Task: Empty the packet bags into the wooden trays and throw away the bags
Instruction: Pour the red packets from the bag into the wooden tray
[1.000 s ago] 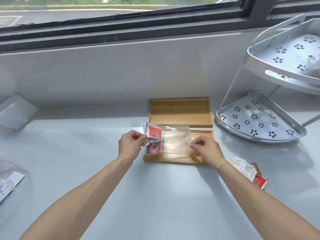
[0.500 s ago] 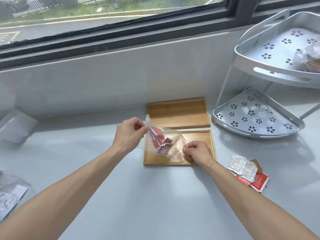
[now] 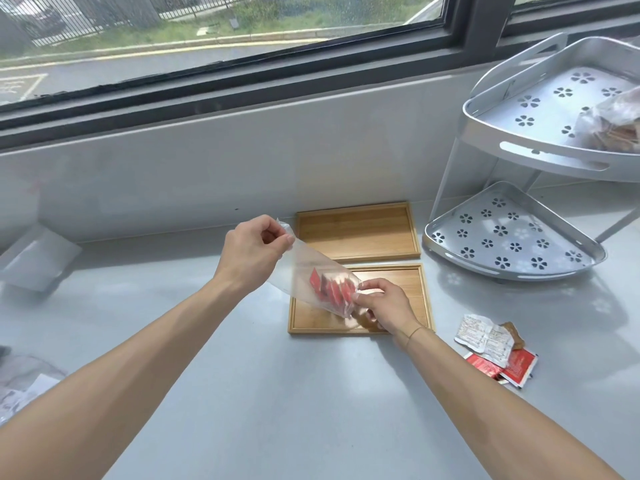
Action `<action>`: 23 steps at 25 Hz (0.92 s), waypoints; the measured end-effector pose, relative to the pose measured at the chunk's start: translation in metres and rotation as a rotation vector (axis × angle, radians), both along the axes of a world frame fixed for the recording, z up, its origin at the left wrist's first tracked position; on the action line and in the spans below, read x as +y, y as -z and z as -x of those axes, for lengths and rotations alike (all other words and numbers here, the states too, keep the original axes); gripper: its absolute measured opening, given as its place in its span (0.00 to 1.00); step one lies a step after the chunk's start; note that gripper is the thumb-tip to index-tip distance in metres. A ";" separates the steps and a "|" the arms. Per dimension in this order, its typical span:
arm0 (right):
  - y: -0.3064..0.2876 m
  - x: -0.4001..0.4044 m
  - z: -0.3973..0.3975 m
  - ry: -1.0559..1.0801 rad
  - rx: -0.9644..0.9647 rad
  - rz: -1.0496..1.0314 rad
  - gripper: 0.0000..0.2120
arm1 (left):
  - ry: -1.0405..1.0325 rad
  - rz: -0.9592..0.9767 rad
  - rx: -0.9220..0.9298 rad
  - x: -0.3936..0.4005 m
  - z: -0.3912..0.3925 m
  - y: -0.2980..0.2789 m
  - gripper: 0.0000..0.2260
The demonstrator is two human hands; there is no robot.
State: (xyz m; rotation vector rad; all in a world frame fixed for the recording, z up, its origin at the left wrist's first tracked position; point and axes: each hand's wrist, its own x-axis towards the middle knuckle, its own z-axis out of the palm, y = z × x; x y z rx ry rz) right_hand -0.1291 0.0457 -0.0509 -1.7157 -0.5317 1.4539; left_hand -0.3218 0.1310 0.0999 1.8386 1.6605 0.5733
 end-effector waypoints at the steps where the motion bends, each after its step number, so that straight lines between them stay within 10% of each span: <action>1: -0.001 0.000 0.002 -0.009 -0.009 -0.009 0.10 | 0.005 -0.015 -0.010 0.000 0.000 -0.003 0.06; 23: -0.005 0.011 0.030 -0.001 -0.017 -0.096 0.11 | 0.099 -0.204 0.021 -0.001 0.002 -0.025 0.04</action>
